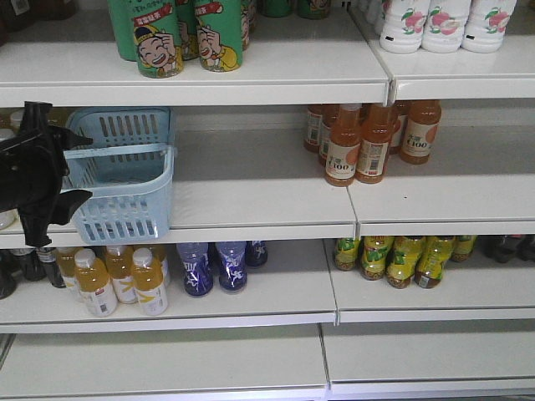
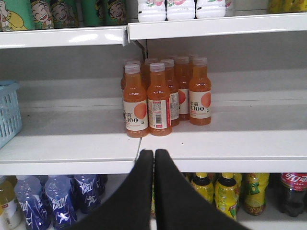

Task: Place coke in basket with both arms
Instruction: 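Reach the left gripper to the basket handle and close on it, then lift the light-blue basket off the shelf with the left gripper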

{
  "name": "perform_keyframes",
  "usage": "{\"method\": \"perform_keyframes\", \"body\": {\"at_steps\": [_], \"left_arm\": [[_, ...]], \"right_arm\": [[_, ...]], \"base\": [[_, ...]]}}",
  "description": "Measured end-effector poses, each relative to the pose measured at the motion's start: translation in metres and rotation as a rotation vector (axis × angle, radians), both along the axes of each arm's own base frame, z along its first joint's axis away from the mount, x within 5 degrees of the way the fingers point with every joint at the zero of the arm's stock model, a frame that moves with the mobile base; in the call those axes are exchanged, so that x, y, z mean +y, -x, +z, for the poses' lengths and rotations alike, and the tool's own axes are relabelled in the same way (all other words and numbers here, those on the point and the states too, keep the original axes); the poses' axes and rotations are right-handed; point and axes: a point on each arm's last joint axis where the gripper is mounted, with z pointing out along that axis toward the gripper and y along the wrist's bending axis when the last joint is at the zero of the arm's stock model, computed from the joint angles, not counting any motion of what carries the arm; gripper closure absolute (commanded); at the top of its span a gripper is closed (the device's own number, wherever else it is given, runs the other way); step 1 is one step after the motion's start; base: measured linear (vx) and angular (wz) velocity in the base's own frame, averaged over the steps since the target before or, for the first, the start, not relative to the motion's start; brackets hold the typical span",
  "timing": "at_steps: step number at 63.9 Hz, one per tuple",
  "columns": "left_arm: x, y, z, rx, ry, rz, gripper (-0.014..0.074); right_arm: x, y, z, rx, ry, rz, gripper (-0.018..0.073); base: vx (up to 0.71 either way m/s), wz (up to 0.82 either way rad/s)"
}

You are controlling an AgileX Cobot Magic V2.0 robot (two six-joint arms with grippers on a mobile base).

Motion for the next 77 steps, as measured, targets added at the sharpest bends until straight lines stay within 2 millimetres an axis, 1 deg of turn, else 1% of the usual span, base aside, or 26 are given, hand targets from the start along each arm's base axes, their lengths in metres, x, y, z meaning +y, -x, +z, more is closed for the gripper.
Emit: {"method": "perform_keyframes", "body": {"at_steps": [13, 29, 50, 66, 71, 77], "left_arm": [[-0.002, -0.025, -0.009, 0.020, 0.002, -0.011, 0.0156], [-0.001, -0.043, -0.015, 0.023, -0.008, 0.011, 0.0157], [0.000, -0.065, -0.016, 0.007, -0.017, 0.035, 0.0157], [-0.001, -0.083, -0.029, 0.026, -0.020, 0.038, 0.0158], [-0.001, -0.089, -0.033, 0.031, -0.018, 0.042, 0.0178], [0.000, -0.097, -0.037, 0.026, -0.036, 0.041, 0.0253]], "right_arm": [[0.000, 0.000, 0.000, 0.000, 0.000, 0.000, 0.0569], [0.000, 0.000, 0.000, 0.000, 0.000, 0.000, 0.0569], [0.000, 0.000, 0.000, 0.000, 0.000, 0.000, 0.0569], [0.000, 0.000, 0.000, 0.000, 0.000, 0.000, 0.0569], [0.000, 0.000, 0.000, 0.000, 0.000, 0.000, 0.0569], [0.000, 0.000, 0.000, 0.000, 0.000, 0.000, 0.0569]], "base": [[0.00, 0.00], [0.00, 0.00], [0.00, 0.00], [0.00, 0.00], [0.00, 0.00], [0.00, 0.00]]}}
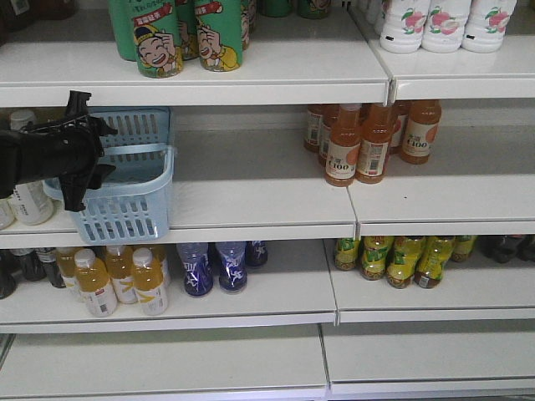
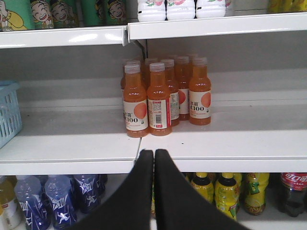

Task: Place coke in basket with both arms
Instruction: 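Lift the light-blue basket off the shelf with the left gripper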

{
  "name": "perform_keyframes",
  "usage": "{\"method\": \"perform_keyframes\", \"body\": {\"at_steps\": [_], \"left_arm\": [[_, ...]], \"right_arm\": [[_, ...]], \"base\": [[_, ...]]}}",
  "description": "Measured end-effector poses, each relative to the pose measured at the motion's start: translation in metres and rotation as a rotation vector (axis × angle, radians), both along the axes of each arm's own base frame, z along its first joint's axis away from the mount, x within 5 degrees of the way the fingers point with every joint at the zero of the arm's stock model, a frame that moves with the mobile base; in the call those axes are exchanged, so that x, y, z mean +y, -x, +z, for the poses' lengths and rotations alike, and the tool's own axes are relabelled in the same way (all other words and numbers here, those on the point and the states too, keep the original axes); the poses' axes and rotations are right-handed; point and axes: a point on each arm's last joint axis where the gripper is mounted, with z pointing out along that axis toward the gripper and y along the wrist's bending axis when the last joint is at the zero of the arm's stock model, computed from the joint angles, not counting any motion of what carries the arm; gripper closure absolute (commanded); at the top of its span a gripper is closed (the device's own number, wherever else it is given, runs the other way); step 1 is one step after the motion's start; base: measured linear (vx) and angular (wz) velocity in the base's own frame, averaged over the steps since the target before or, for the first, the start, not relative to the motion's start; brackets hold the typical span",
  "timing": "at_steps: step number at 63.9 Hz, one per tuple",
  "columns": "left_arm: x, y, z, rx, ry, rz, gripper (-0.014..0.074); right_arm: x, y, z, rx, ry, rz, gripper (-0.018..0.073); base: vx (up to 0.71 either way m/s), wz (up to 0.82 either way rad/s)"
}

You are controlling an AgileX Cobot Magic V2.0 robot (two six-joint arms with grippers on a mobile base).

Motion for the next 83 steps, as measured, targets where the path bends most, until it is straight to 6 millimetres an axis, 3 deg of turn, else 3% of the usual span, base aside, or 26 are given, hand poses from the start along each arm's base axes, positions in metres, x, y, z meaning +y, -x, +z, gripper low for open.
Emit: {"method": "perform_keyframes", "body": {"at_steps": [15, 32, 56, 70, 83], "left_arm": [[0.011, -0.013, 0.001, -0.027, -0.007, -0.051, 0.0604], [0.014, -0.010, 0.002, -0.041, 0.033, -0.222, 0.0605], [-0.015, 0.013, 0.007, -0.082, 0.065, -0.679, 0.0605], [-0.021, 0.051, 0.008, -0.059, 0.018, -0.837, 0.0605], [-0.031, 0.097, -0.005, -0.047, 0.022, -0.985, 0.0605]], "right_arm": [[0.000, 0.000, 0.000, 0.000, 0.000, 0.000, 0.0569], [0.000, 0.000, 0.000, 0.000, 0.000, 0.000, 0.0569], [0.000, 0.000, 0.000, 0.000, 0.000, 0.000, 0.0569], [0.000, 0.000, 0.000, 0.000, 0.000, 0.000, 0.0569], [0.000, 0.000, 0.000, 0.000, 0.000, 0.000, 0.0569]], "base": [[0.00, 0.00], [0.00, 0.00], [0.00, 0.00], [0.00, 0.00], [0.00, 0.00]]}}
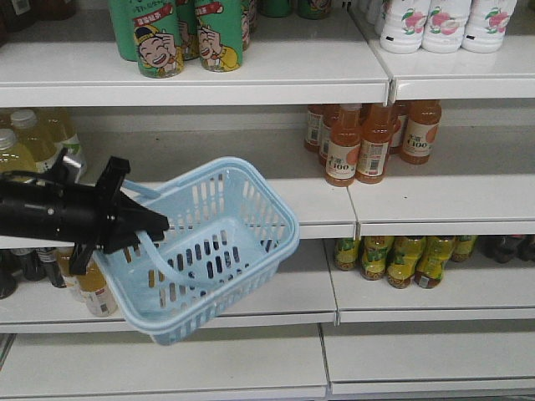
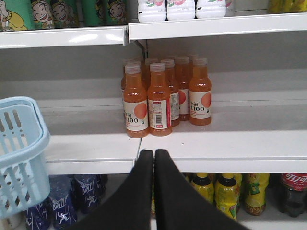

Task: Place coke in basket with both arms
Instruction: 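Lift the light-blue basket off the shelf with the left gripper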

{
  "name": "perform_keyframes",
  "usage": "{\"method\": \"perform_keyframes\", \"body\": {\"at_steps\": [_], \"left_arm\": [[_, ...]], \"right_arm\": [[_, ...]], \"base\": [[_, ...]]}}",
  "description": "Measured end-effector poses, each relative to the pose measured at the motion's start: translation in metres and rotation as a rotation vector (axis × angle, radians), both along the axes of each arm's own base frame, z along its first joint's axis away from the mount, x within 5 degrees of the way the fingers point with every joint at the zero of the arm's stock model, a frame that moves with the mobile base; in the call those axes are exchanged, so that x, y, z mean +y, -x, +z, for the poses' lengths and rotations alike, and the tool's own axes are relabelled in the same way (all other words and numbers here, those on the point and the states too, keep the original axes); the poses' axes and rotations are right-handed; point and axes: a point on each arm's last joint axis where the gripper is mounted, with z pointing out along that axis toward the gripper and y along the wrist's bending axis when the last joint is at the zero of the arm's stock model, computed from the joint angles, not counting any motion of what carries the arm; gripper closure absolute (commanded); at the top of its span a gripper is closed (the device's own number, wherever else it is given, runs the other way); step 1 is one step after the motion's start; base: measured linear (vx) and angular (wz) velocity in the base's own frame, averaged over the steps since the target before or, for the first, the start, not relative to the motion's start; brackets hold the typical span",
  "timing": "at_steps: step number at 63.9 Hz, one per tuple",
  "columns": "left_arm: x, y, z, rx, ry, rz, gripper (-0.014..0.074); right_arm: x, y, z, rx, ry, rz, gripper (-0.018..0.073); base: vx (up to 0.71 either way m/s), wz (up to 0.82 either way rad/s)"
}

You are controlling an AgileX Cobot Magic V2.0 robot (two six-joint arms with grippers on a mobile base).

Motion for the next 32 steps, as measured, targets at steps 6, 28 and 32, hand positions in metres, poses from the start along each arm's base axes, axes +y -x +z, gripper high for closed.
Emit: {"method": "perform_keyframes", "body": {"at_steps": [6, 28, 32], "left_arm": [[-0.013, 0.021, -0.010, 0.014, 0.008, -0.095, 0.0605], [-0.059, 0.078, -0.039, 0.029, 0.049, -0.327, 0.0605], [-0.063, 0.079, -0.039, 0.023, 0.057, -0.333, 0.0605]], "right_arm": [[0.000, 0.000, 0.000, 0.000, 0.000, 0.000, 0.0569], [0.000, 0.000, 0.000, 0.000, 0.000, 0.000, 0.0569], [0.000, 0.000, 0.000, 0.000, 0.000, 0.000, 0.0569]], "base": [[0.00, 0.00], [0.00, 0.00], [0.00, 0.00]]}}
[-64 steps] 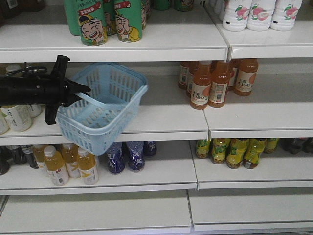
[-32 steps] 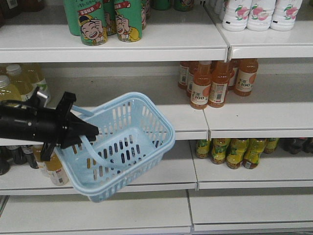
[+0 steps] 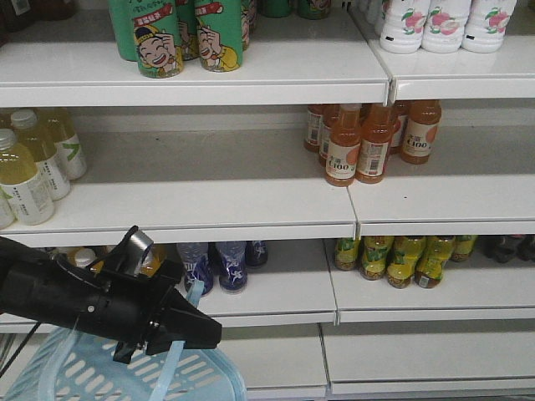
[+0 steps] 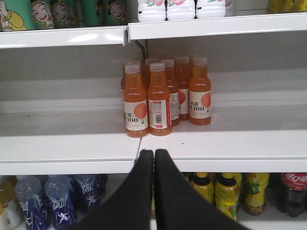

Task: Place coke in basket with both arms
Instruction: 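Lift the light-blue basket off the shelf with the left gripper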

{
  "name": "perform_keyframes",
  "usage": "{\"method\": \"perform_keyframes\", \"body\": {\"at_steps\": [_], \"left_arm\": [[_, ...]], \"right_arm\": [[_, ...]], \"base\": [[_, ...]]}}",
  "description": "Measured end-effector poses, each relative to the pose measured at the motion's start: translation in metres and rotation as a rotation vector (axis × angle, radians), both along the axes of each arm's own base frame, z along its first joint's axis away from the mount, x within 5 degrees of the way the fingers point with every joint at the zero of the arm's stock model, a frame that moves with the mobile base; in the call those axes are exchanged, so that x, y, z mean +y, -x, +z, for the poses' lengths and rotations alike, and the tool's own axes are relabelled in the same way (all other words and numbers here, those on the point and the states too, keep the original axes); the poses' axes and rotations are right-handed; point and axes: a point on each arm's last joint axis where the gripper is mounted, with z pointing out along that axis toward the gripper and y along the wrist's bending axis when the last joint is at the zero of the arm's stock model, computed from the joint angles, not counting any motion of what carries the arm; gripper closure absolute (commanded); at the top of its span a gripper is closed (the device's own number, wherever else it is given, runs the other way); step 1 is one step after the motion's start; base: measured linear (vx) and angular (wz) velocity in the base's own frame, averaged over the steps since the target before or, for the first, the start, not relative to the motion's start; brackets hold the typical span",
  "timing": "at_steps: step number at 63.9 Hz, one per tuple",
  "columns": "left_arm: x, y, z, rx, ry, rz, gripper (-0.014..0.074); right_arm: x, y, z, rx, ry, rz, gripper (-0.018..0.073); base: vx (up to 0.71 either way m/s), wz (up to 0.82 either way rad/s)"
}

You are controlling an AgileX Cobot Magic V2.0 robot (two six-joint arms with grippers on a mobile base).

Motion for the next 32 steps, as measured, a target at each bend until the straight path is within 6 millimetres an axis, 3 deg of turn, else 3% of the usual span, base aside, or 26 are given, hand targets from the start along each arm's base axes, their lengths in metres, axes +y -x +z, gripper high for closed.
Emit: {"method": "perform_keyframes", "body": {"at_steps": [32], "left_arm": [[-0.017, 0.002, 0.002, -0.022, 0.038, 0.020, 0.0604]], "right_arm": [[0.000, 0.000, 0.000, 0.000, 0.000, 0.000, 0.0569]], "base": [[0.00, 0.00]]}}
